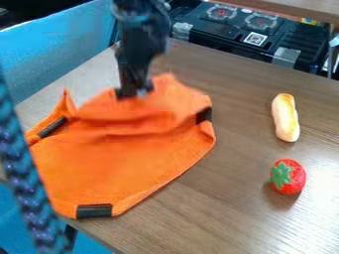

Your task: Unfold the cloth from top right to bottom left

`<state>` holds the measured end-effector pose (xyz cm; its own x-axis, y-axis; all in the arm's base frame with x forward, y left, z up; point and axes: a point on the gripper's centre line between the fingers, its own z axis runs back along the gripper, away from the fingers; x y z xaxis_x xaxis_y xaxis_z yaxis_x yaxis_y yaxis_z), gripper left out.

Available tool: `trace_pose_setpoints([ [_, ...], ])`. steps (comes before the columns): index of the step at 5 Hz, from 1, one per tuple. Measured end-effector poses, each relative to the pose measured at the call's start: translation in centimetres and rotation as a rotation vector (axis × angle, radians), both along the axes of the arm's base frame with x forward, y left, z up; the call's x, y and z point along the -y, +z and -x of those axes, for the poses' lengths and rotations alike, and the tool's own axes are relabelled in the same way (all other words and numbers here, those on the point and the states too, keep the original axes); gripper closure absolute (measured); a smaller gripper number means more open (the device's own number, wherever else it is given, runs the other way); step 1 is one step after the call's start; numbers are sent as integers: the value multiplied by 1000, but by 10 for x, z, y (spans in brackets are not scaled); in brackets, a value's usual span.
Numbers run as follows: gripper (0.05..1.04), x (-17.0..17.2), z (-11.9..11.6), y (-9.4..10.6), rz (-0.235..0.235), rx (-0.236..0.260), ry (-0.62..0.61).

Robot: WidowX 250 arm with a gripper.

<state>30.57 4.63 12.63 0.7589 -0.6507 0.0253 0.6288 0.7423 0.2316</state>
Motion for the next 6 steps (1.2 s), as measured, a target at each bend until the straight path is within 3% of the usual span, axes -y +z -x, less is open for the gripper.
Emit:
trace_pose_setpoints([
  [1, 1030, -18, -25, 3, 19, -27, 88],
  [3, 1030, -49, -64, -41, -60, -155, 225],
  [4, 1030, -62, -78, -47, -57, -183, 285],
  [5, 1030, -73, -94, -38, -28, -169, 334],
  [6, 1030, -78, -109, -21, -30, -74, 381],
])
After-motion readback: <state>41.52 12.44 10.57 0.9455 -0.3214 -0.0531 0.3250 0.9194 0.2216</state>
